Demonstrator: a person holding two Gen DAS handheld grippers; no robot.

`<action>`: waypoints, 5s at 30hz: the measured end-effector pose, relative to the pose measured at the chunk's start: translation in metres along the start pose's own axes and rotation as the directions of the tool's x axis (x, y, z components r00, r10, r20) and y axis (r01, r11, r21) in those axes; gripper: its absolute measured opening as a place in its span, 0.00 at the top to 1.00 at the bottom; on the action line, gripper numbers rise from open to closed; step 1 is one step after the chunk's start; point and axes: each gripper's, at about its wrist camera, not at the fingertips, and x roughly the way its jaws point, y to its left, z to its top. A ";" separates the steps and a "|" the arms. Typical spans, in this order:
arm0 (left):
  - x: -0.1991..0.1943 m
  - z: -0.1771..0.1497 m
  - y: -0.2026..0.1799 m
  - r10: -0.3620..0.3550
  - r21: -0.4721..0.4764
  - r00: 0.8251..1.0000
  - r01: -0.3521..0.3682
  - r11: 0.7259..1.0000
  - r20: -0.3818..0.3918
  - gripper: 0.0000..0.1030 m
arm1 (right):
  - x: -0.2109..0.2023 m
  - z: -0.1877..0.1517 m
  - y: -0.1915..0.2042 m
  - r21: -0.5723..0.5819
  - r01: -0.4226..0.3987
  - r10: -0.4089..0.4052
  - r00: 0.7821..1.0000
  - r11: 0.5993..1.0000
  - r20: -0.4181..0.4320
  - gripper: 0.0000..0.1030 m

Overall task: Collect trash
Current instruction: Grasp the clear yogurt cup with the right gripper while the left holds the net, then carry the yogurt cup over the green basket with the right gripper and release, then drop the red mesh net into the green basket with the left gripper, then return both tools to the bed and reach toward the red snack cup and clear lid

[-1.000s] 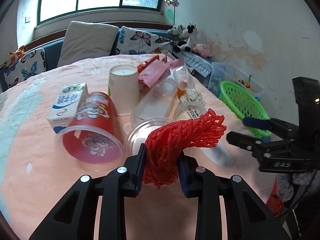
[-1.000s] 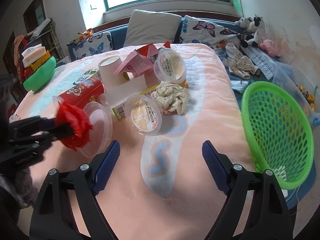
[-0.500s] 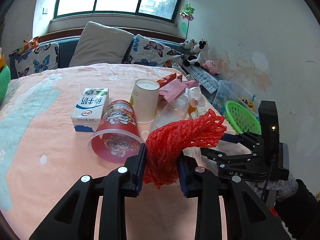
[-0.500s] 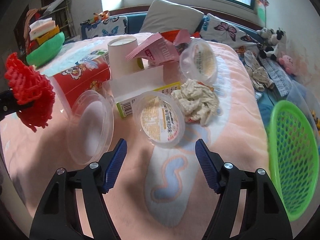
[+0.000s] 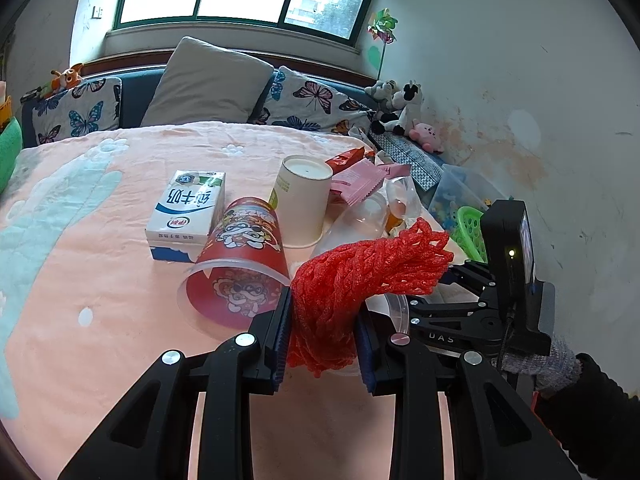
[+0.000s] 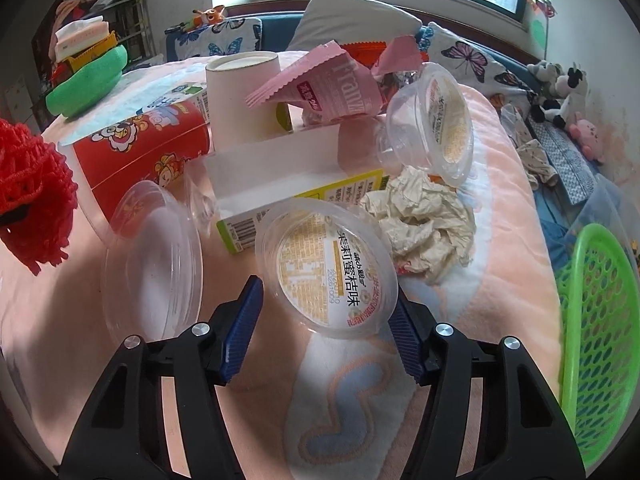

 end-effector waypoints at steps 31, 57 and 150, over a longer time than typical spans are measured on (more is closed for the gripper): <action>0.019 0.031 -0.090 -0.128 0.100 0.991 0.131 0.986 -0.032 0.73 | -0.120 -0.051 -0.081 0.253 0.055 -0.094 0.985 0.966 0.147 0.46; 0.055 0.045 -0.141 -0.151 0.155 0.986 0.162 0.975 -0.076 0.73 | -0.092 -0.075 -0.141 0.347 0.066 -0.100 0.992 0.935 0.079 0.58; 0.015 0.011 0.022 0.080 -0.253 0.995 -0.091 0.963 -0.052 0.38 | -0.138 -0.051 -0.040 0.235 -0.003 -0.051 0.974 0.972 0.222 0.09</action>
